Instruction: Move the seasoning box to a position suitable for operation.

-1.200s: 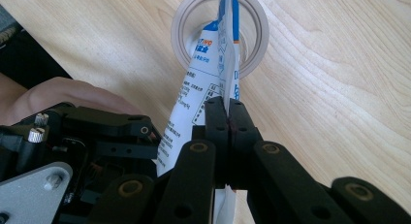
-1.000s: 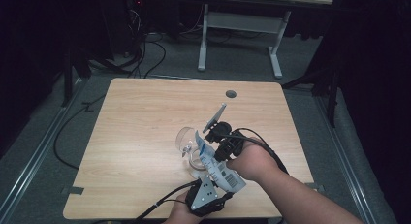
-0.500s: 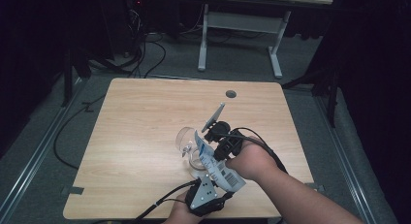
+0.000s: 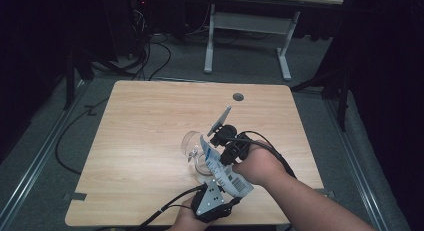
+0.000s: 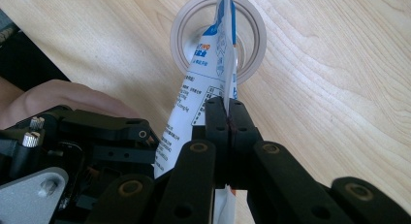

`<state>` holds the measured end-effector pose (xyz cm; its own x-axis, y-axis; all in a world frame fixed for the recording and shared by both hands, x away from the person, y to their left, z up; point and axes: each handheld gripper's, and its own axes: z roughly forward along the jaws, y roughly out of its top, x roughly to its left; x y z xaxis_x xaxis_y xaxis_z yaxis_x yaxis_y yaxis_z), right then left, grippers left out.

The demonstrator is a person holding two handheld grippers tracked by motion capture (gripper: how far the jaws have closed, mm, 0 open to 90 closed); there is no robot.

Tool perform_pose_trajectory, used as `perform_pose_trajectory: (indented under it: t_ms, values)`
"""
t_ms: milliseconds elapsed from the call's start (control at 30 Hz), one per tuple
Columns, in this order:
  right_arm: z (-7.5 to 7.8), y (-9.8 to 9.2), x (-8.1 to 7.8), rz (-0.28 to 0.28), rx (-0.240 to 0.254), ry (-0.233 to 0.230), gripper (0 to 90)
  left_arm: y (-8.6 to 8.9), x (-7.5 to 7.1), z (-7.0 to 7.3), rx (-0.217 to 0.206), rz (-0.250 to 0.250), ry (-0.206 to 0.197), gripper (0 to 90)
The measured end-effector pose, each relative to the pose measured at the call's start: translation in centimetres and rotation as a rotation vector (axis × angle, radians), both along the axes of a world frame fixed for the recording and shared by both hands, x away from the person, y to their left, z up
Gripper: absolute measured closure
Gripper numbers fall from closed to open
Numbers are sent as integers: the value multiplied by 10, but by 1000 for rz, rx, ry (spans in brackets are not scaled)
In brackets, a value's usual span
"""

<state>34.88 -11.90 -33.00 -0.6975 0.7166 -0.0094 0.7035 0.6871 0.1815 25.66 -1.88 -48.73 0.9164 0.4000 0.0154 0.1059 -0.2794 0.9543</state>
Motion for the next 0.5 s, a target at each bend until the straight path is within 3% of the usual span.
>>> perform_pose_trajectory:
  t_ms: [333,500]
  values:
    - [0,0,0,-2,-1,-1,900,-1,1,2,1,-3,4,612]
    - [3,0,1,5,-2,-16,900,0,3,5,11,-3,-13,613]
